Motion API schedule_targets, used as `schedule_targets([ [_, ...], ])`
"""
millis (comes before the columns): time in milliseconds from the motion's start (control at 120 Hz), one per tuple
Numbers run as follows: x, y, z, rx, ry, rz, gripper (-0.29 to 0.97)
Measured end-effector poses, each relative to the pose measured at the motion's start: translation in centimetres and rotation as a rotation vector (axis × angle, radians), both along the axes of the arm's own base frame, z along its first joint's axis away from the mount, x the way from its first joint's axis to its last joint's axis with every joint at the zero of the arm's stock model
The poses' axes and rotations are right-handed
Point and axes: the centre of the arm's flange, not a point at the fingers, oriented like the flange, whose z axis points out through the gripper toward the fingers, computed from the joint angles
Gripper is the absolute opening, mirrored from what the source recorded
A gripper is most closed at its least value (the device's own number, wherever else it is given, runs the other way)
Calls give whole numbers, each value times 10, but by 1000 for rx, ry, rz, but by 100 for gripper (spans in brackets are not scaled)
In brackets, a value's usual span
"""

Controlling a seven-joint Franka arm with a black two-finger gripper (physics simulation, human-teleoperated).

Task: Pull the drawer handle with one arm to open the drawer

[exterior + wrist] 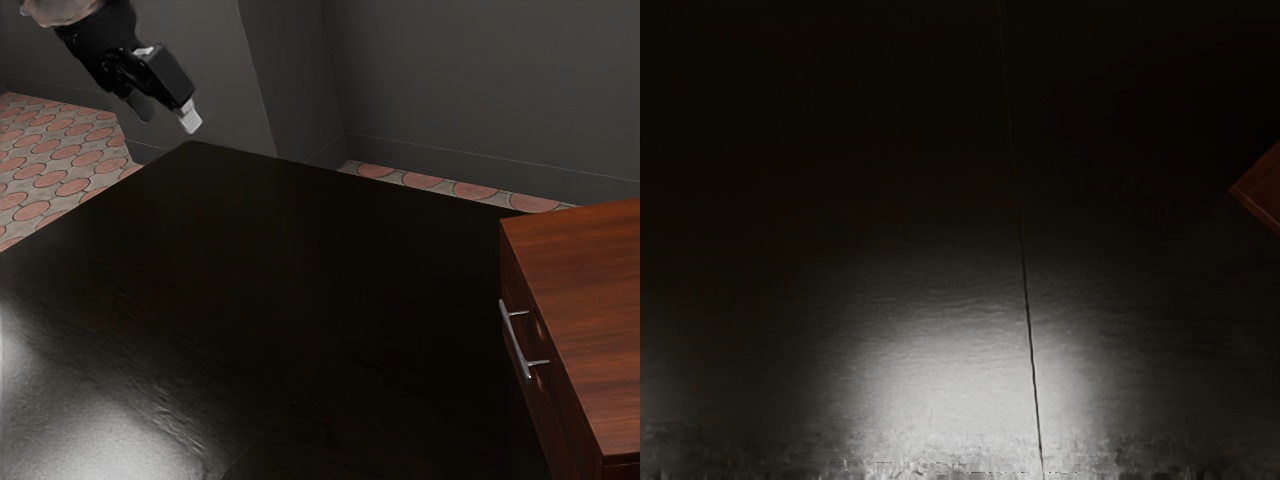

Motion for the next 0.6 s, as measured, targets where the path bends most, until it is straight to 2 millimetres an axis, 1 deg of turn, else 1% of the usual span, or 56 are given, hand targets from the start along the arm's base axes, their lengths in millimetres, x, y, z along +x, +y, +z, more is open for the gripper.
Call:
schedule_targets([
  [100,-8,22,-5,-17,41,41,66],
  [158,-13,31,-8,-44,69,65,66],
  [217,-18,34,-11,-85,104,104,66],
  [267,-18,33,-18,-113,141,146,66],
  [342,-2,30,-39,-141,203,208,66],
  [392,26,27,-68,-159,242,245,66],
  [417,42,14,-84,-170,265,240,66],
  [433,52,-2,-97,-178,285,225,66],
  [458,65,-34,-112,-184,305,188,66],
  [492,75,-79,-126,-194,323,135,66],
  [525,80,-113,-139,-206,340,102,66],
  [558,83,-134,-151,-223,356,89,65],
  [600,86,-146,-164,-246,368,94,65],
])
